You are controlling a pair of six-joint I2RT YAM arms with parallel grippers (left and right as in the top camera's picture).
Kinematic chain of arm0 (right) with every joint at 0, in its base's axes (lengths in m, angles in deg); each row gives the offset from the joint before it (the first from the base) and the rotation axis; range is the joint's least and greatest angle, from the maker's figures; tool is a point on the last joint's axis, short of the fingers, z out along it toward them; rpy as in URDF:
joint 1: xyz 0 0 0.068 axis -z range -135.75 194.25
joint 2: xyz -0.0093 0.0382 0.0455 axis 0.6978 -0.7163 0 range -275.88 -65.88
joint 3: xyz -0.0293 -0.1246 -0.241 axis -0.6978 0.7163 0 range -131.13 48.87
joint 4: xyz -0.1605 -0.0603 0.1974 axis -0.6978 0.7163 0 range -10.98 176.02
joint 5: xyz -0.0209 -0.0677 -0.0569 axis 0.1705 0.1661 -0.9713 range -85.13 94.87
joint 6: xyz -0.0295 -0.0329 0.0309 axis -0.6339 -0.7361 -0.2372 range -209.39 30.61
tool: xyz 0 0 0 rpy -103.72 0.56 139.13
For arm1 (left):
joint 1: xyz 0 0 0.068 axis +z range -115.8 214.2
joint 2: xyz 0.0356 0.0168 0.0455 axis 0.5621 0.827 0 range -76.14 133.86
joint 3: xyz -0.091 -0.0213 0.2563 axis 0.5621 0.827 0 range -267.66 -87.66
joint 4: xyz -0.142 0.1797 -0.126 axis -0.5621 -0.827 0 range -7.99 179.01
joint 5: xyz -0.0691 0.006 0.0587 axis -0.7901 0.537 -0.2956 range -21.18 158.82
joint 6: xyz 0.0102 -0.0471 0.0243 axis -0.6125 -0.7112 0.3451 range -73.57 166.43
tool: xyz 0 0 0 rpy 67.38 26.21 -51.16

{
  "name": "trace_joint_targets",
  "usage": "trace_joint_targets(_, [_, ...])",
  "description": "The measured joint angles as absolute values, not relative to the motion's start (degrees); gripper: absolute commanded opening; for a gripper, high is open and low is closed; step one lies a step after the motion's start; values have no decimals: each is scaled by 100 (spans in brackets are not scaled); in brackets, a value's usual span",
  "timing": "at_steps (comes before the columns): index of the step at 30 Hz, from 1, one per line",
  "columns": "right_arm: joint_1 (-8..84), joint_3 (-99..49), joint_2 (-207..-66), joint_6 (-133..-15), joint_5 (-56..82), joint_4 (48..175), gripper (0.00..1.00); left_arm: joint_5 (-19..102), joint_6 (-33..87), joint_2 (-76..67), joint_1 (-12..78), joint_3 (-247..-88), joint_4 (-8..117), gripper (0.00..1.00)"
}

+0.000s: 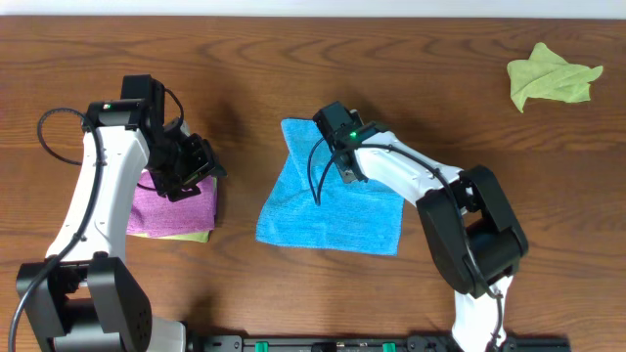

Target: Fold the cloth

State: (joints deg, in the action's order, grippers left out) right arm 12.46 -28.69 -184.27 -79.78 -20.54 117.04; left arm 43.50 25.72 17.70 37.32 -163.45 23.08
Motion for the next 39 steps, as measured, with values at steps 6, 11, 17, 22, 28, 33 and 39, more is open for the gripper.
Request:
trace_joint_targets(6, [1456, -2869, -18427, -8092, -2484, 11711, 1, 4350, 2572, 1770, 3732, -16345, 2299, 61])
trace_joint_targets(11, [1598, -2869, -18427, -8135, -2694, 11855, 20, 4350, 2572, 1770, 3732, -16345, 2279, 61])
trace_joint_targets(17, [1395, -2873, -18348, -8173, -2640, 11960, 52, 4350, 2572, 1770, 3732, -16345, 2282, 61])
trace_joint_targets(22, [1017, -2889, -18038, -8199, -2478, 11702, 54, 4350, 2572, 1770, 3732, -16345, 2279, 61])
trace_joint_targets(28, [966, -2908, -17992, -8197, -2213, 11151, 49, 4348, 2574, 1770, 3732, -16345, 2277, 61])
trace_joint_targets(33, [1052, -2911, -18003, -8201, -2141, 10871, 46, 4350, 2572, 1770, 3732, -16345, 2279, 61])
trace_joint_targets(39, [1113, -2911, -18217, -8201, -2034, 10849, 45, 4350, 2572, 1770, 3732, -16345, 2277, 61])
